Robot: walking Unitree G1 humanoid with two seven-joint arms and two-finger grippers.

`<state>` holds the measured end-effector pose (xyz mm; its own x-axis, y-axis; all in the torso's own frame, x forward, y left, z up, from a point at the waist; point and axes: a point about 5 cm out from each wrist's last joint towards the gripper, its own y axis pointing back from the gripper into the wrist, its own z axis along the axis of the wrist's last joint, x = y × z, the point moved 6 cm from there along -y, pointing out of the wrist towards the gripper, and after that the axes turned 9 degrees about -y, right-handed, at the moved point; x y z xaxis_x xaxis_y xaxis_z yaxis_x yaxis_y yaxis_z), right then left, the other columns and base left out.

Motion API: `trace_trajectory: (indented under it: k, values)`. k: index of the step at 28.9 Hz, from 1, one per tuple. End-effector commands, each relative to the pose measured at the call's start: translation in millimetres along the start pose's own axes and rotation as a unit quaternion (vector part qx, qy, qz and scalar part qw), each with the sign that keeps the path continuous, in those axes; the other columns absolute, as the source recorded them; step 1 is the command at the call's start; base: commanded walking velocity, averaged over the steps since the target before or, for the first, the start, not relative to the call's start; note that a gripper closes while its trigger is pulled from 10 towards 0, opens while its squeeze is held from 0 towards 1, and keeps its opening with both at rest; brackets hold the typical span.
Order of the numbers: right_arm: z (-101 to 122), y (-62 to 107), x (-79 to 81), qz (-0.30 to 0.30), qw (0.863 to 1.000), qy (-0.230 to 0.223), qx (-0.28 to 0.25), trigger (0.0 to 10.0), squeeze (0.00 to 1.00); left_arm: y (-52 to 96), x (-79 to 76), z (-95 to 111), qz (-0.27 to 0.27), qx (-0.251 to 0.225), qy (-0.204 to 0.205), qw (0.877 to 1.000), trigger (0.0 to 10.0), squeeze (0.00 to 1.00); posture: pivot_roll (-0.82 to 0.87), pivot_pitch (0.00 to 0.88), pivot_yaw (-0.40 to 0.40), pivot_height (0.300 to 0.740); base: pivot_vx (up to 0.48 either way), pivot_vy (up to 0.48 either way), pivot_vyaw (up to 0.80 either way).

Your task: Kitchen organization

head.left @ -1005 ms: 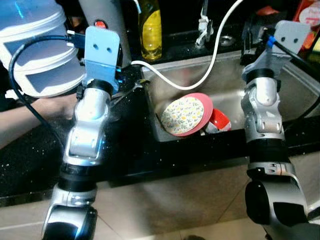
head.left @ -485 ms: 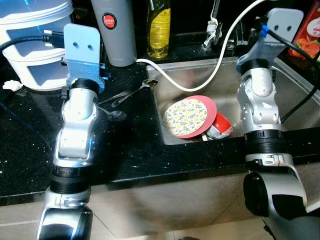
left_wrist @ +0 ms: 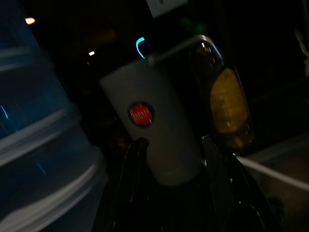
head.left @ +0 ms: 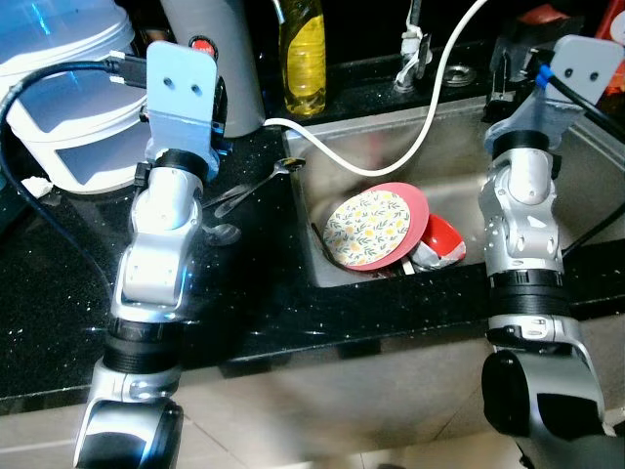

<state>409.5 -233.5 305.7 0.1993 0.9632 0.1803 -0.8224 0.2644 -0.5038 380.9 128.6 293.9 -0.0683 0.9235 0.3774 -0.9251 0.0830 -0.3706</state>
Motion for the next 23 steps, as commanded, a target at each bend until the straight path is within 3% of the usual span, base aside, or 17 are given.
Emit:
trace_trajectory:
  k: [1, 4, 6, 9, 16, 19, 23]
  values:
    - [7.0, -5.9, 6.5, 0.004, 1.000, -0.010, -0.006, 10.0, 0.00, -0.3, 7.7, -0.7, 0.014, 0.000, -0.004, 1.000, 10.0, 0.00, 0.04, 0.000, 0.111, 0.740, 0.000, 0.000, 0.00]
    - [10.4, -10.4, 9.8, 0.010, 1.000, -0.011, -0.009, 10.0, 0.00, -1.1, 11.1, -0.5, 0.021, 0.000, -0.005, 1.000, 10.0, 0.00, 0.05, 0.000, 0.099, 0.740, 0.000, 0.000, 0.00]
    - [11.8, -17.4, 23.4, 0.031, 0.999, -0.012, -0.007, 10.0, 0.00, 0.6, 20.6, -3.0, 0.039, 0.004, -0.013, 0.999, 10.0, 0.00, 0.07, 0.000, 0.064, 0.740, 0.000, 0.000, 0.00]
    - [-1.1, -12.7, 28.6, 0.041, 0.999, -0.015, 0.011, 10.0, 0.00, 11.9, 22.7, -14.6, 0.052, 0.022, -0.016, 0.998, 10.0, 0.00, 0.09, 0.000, 0.035, 0.740, 0.000, 0.000, 0.00]
    - [9.8, -25.1, 43.1, 0.066, 0.998, -0.019, 0.010, 10.0, 0.00, 9.0, 38.4, -2.9, 0.092, 0.004, -0.014, 0.996, 10.0, 0.00, 0.09, 0.000, -0.067, 0.740, 0.000, 0.000, 0.00]
    - [8.7, -26.0, 46.5, 0.075, 0.997, -0.015, 0.013, 10.0, 0.00, 9.6, 40.4, -4.4, 0.101, 0.004, -0.014, 0.995, 10.0, 0.00, 0.09, 0.000, -0.069, 0.740, 0.000, 0.000, 0.00]
    - [15.4, -28.5, 43.7, 0.070, 0.997, -0.015, 0.001, 10.0, 0.00, 10.9, 34.6, -4.8, 0.092, 0.010, -0.001, 0.996, 10.0, 0.00, 0.08, 0.000, -0.012, 0.740, 0.000, 0.000, 0.00]
